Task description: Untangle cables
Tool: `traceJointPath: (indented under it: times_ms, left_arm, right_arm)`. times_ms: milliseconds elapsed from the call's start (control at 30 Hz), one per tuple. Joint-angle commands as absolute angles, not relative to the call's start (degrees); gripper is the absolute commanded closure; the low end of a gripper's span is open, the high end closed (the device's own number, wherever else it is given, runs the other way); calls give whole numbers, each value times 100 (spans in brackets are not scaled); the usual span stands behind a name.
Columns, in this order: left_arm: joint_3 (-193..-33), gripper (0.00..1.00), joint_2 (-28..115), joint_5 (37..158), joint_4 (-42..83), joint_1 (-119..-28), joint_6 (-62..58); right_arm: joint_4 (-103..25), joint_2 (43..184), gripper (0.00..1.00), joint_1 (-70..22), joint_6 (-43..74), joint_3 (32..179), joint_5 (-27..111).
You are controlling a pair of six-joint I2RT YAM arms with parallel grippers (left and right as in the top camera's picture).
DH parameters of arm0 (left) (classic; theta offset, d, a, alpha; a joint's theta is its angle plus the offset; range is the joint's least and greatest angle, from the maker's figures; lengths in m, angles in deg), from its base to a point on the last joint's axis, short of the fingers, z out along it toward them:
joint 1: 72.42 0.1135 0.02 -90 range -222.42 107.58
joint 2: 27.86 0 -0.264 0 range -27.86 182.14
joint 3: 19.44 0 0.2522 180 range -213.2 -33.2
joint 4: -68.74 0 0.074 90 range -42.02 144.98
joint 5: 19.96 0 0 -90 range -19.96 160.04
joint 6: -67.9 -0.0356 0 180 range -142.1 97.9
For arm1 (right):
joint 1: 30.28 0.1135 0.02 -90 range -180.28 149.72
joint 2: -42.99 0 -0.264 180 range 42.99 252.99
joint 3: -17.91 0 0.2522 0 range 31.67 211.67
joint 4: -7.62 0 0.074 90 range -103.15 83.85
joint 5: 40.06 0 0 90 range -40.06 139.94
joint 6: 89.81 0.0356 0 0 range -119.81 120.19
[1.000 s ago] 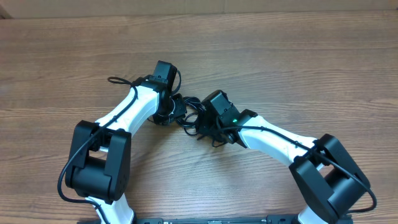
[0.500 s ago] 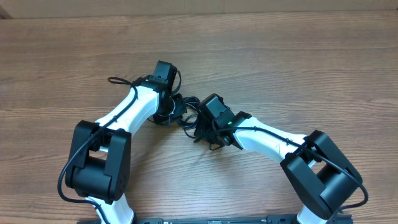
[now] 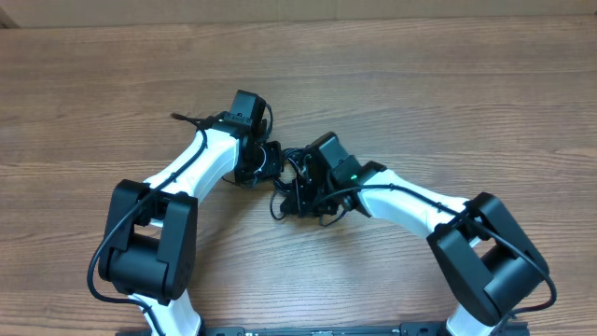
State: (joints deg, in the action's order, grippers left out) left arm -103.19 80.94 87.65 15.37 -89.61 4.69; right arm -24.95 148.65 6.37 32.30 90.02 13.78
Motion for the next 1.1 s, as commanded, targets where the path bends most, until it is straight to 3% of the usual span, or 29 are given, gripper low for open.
traceJointPath:
  times_ms: [0,267,433,633,833,1067]
  left_arm:
    - [-10354,95,8124,8959,1587,-9001,311]
    - [-10354,95,8124,8951,1606,-8994,309]
    - [-10354,95,8124,8955,1606,-8959,311]
    - [-10354,94,8124,8955,1604,-8961,244]
    - [-10354,95,8124,8929,1606,-8955,-159]
    - [-10354,94,8124,8909,1628,-8955,-231]
  right_arm:
    - [-2780,14660,96,256,1954,9096,-445]
    - [-4467,14660,96,-915,1001,9096,-779]
    - [-5131,14660,96,-1497,973,9094,-102]
    - [-5243,14660,96,-1621,1051,9094,408]
    - [-5691,14660,96,-1726,1537,9155,2639]
    - [-6462,14660,96,-1678,1517,10305,3100]
